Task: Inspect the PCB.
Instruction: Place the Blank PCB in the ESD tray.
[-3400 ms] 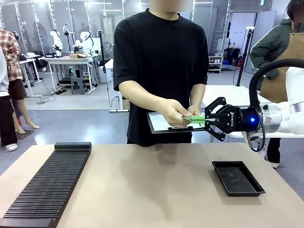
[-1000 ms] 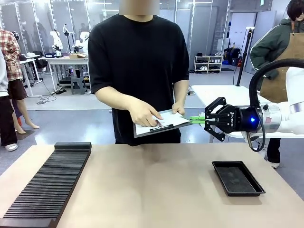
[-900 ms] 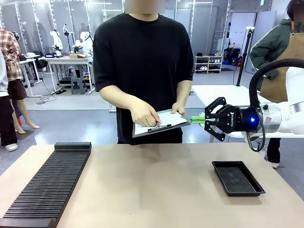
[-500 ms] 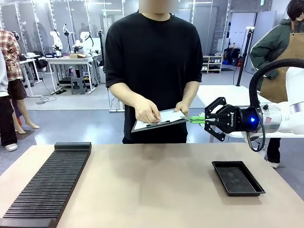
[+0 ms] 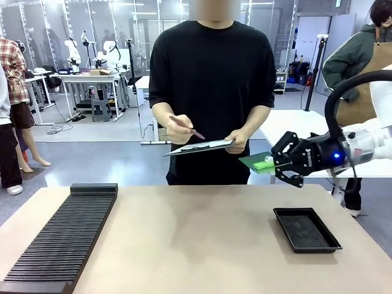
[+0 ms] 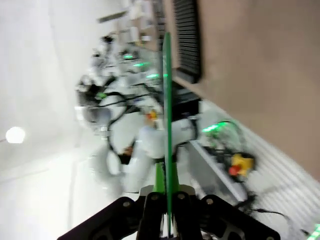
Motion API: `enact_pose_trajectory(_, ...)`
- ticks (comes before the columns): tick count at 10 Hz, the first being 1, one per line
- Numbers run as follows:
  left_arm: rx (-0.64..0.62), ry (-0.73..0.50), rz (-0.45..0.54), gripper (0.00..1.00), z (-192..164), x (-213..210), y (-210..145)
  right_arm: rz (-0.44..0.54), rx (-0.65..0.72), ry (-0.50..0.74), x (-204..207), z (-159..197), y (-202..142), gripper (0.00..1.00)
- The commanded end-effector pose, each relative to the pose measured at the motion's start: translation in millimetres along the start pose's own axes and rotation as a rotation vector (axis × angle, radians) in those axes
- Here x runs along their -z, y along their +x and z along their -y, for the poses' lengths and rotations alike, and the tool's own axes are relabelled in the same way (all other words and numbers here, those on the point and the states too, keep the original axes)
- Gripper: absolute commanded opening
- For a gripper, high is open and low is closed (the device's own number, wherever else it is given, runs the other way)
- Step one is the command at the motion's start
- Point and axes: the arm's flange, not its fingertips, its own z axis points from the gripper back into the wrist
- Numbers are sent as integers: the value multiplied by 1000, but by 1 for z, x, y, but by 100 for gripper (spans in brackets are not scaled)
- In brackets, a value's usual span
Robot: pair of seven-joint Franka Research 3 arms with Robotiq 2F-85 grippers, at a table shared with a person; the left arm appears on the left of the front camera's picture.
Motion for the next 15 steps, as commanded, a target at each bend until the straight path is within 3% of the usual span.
enact_pose_trajectory(1, 1, 4, -3, 100, 0, 0, 0, 118, -93, -202, -28, 17, -6, 3)
enact_pose_trajectory(3, 1, 4, -3, 100, 0, 0, 0, 192, -128, -412, -47, 41, -3, 3)
enact_pose_trajectory(6, 1, 4, -3, 100, 0, 0, 0, 275, -113, -560, -50, 70, 15, 3)
enact_pose_trajectory(9, 1, 4, -3, 100, 0, 0, 0, 289, -58, -650, -45, 104, 51, 3)
enact_pose_trajectory(15, 1, 4, -3, 100, 0, 0, 0, 280, -2, -667, -33, 136, 82, 3)
